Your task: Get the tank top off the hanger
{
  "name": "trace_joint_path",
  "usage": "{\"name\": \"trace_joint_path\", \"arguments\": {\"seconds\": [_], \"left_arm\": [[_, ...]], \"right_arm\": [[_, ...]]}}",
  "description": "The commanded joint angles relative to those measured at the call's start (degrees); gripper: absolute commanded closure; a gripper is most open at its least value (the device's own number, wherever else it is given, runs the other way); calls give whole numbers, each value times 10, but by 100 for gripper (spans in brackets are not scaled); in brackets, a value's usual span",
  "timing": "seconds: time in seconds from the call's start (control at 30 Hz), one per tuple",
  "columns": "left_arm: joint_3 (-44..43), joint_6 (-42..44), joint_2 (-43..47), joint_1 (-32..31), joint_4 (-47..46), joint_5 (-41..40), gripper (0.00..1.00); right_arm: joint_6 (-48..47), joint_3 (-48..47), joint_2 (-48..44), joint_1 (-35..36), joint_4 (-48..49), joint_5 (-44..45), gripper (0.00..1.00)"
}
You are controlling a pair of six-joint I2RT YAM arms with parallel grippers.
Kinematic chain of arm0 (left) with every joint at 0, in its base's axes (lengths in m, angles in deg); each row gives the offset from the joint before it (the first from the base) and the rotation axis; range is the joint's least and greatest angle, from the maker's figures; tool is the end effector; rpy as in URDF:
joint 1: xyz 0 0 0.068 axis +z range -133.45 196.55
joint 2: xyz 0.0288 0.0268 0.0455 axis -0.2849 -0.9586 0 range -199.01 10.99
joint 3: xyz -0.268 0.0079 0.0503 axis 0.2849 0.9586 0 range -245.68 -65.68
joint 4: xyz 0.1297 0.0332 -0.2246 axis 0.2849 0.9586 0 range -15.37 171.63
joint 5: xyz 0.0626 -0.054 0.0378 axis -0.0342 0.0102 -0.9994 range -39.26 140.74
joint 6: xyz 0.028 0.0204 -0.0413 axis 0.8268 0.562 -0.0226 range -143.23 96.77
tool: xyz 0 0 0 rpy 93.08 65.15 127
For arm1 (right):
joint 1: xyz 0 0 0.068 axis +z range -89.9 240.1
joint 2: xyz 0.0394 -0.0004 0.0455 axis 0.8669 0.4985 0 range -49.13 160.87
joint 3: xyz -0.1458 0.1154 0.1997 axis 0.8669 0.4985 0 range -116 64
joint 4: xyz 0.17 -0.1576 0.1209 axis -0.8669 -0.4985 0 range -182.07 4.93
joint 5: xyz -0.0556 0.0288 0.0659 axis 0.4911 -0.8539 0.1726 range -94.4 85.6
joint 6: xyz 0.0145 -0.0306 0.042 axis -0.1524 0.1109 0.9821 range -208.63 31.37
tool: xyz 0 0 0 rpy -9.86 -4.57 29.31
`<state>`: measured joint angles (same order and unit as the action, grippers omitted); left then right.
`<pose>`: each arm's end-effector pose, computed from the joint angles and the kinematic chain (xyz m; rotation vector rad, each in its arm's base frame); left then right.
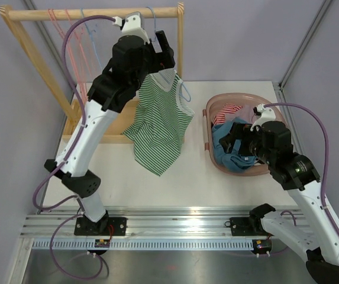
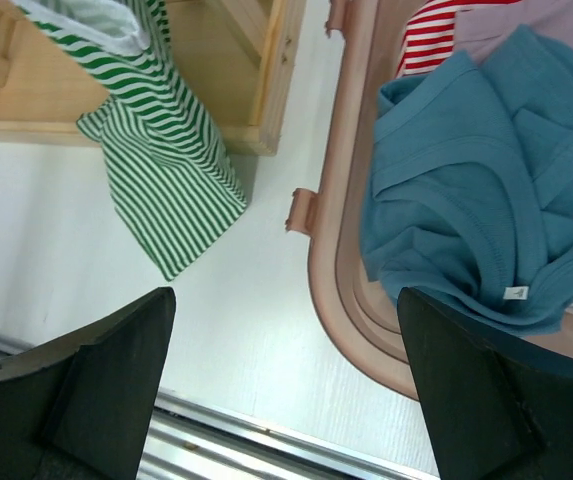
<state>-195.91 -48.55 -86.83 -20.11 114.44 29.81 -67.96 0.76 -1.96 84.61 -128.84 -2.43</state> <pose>0.2778 -0.1910 0.5431 -0.1061 1.7131 -0.4980 0.1428 0.0639 0.3817 -0.0481 2.0844 0.4508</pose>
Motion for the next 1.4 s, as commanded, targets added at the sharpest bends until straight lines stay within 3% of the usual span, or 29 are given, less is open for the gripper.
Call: {"name": "trace_joint_path", "arguments": {"seconds": [0.0, 0.13, 0.27, 0.3, 0.5, 0.53, 0.57, 0.77, 1.07, 1.2, 1.37], "left_arm": [[-82, 50, -54, -2, 13, -87, 2], [-94, 77, -92, -1, 4, -125, 9], [-94, 97, -103, 2, 2, -148, 27], [-94, 99, -102, 5, 2, -151, 43], [-70, 99, -72, 24, 5, -151, 85], [-68, 96, -69, 27, 10, -148, 96], [-66, 93, -63, 34, 14, -147, 100], [-55, 104, -19, 44, 23, -136, 100], [-79, 110, 44, 58, 66, -11, 100], [-61, 98, 79, 58, 101, 33, 100], [29, 88, 160, 58, 109, 125, 100]], "right_arm": [[14, 15, -22, -3, 32, -59, 0], [20, 29, -26, -2, 45, -89, 1], [17, 30, -22, -2, 41, -94, 1], [17, 30, -22, -2, 42, -94, 1], [17, 37, -24, -2, 56, -110, 1], [17, 37, -23, -2, 58, -111, 1], [18, 37, -20, -2, 58, -113, 1], [20, 30, -7, -2, 72, -131, 2], [23, 24, 3, -1, 85, -138, 1], [23, 22, 5, -1, 100, -148, 1], [28, 20, 12, -1, 126, -181, 1]]}}
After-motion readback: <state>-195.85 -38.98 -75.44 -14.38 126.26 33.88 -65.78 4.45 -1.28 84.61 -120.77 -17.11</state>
